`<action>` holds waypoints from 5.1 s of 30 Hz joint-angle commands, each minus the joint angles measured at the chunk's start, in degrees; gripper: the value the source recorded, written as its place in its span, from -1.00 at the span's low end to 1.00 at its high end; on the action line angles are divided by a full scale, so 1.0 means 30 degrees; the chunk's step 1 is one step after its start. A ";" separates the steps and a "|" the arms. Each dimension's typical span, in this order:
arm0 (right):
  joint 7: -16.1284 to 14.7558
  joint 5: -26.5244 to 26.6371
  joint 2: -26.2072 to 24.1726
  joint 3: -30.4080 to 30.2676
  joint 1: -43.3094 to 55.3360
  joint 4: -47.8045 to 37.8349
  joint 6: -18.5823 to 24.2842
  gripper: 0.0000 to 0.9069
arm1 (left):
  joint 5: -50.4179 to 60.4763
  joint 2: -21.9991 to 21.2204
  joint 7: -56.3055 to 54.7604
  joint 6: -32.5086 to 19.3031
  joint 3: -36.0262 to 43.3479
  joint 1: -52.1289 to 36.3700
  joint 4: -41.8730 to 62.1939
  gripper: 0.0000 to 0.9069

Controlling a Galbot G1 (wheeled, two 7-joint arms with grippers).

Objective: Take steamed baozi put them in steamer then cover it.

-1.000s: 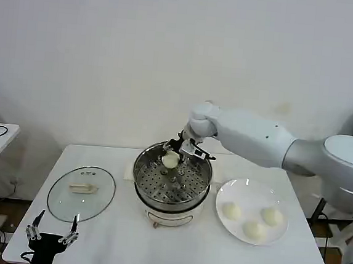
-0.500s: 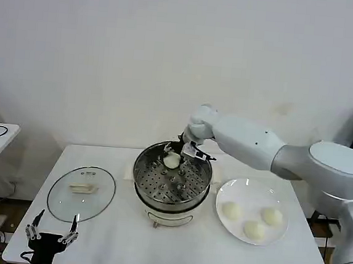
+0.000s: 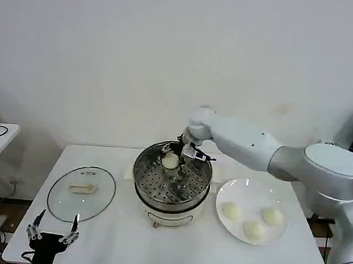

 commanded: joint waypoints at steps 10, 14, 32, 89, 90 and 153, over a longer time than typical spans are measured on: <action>-0.1672 0.8453 -0.7202 -0.3305 0.7214 0.9157 -0.7792 1.00 | 0.0062 0.0138 0.0187 0.0100 0.0329 -0.0058 -0.0259 1.00; -0.1974 0.9302 -0.9185 -0.4078 0.7659 1.0405 -0.9142 1.00 | -0.0137 0.0480 0.0318 0.0178 0.0324 -0.0112 -0.0604 1.00; -0.2252 0.8857 -1.5879 -0.1796 0.1083 1.1428 -1.3570 1.00 | -0.0254 0.1338 0.0583 0.0402 0.0460 -0.0304 -0.0823 1.00; -0.1859 0.7722 -1.0000 -0.0057 -0.4711 0.6369 -1.5489 1.00 | -0.0128 0.1004 0.0750 0.0467 0.0269 -0.0728 -0.0440 1.00; -0.1866 0.7744 -1.0006 -0.0061 -0.4713 0.6369 -1.5483 0.98 | -0.0129 0.1000 0.0751 0.0470 0.0268 -0.0735 -0.0444 1.00; -0.1620 1.4949 -0.7488 -0.2185 0.5837 1.0852 -1.7650 0.38 | -0.0308 0.1707 0.0963 0.0870 0.0600 -0.2026 -0.0451 1.00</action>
